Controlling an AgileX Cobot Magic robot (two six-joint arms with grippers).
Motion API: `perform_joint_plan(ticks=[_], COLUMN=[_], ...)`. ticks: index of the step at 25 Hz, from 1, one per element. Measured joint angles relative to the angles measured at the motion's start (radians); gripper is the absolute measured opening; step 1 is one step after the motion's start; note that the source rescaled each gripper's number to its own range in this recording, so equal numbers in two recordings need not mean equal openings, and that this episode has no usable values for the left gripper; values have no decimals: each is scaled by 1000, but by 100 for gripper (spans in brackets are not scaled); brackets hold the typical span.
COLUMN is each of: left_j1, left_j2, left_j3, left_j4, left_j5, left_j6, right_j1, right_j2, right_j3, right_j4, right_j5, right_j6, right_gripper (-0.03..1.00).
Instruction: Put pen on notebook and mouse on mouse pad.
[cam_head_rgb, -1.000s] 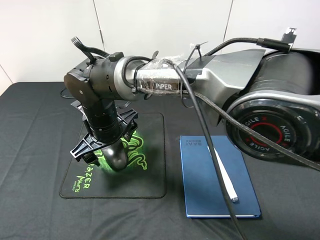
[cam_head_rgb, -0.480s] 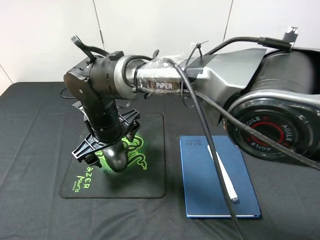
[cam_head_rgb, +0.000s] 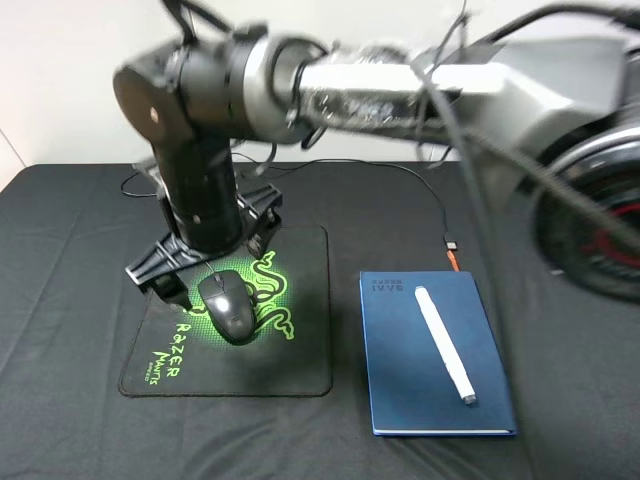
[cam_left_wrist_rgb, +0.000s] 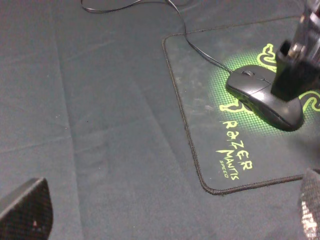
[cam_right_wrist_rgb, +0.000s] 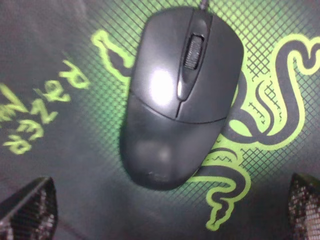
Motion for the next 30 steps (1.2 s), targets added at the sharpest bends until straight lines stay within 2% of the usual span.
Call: perform_joint_plan(ticks=[14, 30], left_j1=[0, 0], left_j2=[0, 0], left_j3=[0, 0], left_j4=[0, 0], left_j5=[0, 0], left_j6=[0, 0], right_j1=[2, 3], right_j2=[-289, -760], right_j3=[39, 503], right_j4=[107, 112], right_j5=[2, 4], right_j6=[-82, -102], right_gripper=[100, 100])
